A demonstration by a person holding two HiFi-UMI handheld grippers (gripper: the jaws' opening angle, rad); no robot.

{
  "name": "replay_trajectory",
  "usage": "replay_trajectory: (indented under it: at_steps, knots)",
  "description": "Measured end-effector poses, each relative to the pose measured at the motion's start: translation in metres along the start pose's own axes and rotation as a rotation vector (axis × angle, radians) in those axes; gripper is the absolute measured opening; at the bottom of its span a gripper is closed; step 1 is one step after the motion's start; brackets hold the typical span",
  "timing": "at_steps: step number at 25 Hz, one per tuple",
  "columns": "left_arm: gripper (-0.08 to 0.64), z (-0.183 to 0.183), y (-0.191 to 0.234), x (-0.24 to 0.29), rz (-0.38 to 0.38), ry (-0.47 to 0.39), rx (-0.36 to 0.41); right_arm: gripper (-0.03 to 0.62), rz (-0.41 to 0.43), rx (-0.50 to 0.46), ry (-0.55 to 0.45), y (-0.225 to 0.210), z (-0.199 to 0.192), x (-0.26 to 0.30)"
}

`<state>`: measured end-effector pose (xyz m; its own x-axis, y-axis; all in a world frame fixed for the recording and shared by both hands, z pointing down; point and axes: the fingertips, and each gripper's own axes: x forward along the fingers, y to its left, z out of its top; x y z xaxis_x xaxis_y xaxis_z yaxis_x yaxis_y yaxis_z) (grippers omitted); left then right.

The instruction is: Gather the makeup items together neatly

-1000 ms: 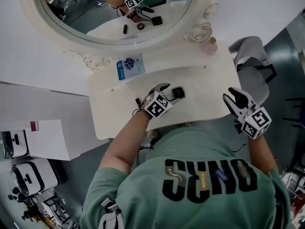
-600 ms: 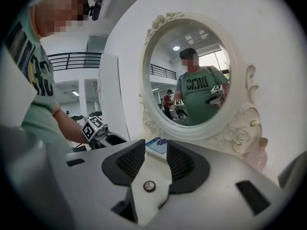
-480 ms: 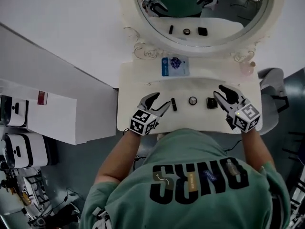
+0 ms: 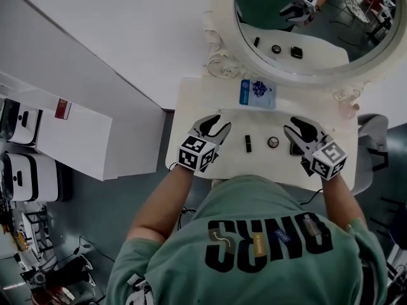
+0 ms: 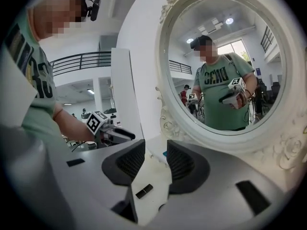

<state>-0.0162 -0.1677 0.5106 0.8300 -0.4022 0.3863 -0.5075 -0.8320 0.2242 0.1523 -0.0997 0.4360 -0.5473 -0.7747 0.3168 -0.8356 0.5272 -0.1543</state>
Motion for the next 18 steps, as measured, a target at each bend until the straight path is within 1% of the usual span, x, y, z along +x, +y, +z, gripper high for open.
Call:
replay_trajectory:
  at_steps: [3,6,8,10,12,15,18]
  knots:
    - [0.192,0.011,-0.001,0.044,-0.014,0.036,-0.001,0.133,-0.042,0.007,0.007,-0.013,-0.007,-0.022]
    - [0.254,0.016,0.0,0.095,0.002,0.095,-0.015,0.133,-0.116,0.027,0.013,-0.032,-0.02,-0.059]
    - [0.295,0.02,0.004,0.126,0.031,0.123,-0.058,0.133,-0.174,0.051,0.014,-0.047,-0.03,-0.087]
    - [0.319,0.023,0.008,0.155,0.063,0.154,-0.093,0.133,-0.225,0.08,0.015,-0.062,-0.042,-0.115]
    - [0.341,0.02,0.011,0.181,0.094,0.206,-0.087,0.133,-0.268,0.106,0.014,-0.074,-0.052,-0.14]
    - [0.354,0.01,0.017,0.209,0.152,0.295,-0.053,0.133,-0.323,0.139,0.006,-0.085,-0.061,-0.172]
    - [0.354,-0.002,0.024,0.22,0.217,0.372,-0.085,0.133,-0.357,0.159,-0.008,-0.096,-0.069,-0.196]
